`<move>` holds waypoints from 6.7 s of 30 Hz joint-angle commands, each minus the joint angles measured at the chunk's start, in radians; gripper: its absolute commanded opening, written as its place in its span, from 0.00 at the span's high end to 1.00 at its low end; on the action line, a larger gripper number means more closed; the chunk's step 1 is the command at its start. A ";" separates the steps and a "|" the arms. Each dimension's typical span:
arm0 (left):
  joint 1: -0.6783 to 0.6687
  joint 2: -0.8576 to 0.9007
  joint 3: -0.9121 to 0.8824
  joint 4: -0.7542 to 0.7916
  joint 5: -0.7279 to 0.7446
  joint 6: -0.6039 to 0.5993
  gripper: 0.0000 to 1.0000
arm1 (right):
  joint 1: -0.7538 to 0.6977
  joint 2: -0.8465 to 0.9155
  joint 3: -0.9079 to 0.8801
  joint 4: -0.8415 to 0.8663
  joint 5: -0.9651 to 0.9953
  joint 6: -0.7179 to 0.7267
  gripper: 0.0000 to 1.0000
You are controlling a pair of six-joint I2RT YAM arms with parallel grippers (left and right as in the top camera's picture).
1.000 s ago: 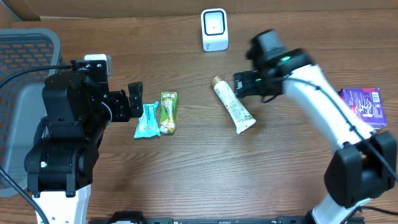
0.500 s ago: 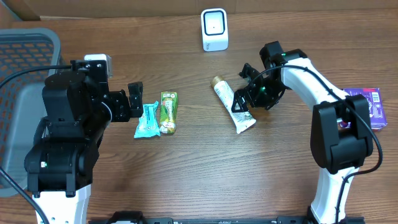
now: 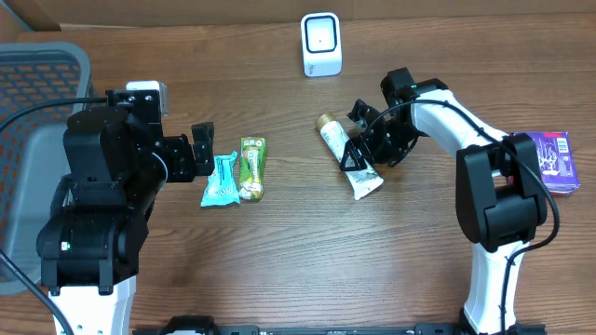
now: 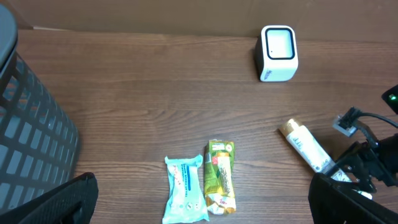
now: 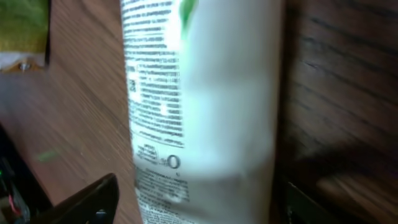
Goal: Scan the item barcode
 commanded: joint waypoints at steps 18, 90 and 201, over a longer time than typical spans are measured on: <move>0.000 -0.005 0.015 0.001 -0.003 0.008 0.00 | 0.004 0.037 0.027 0.016 -0.012 0.233 0.72; 0.000 -0.005 0.015 0.001 -0.003 0.008 0.00 | -0.080 -0.638 -0.031 0.060 -0.462 0.237 0.96; 0.000 -0.005 0.015 0.001 -0.003 0.008 0.00 | -0.380 -0.377 -0.245 0.263 0.720 1.290 0.96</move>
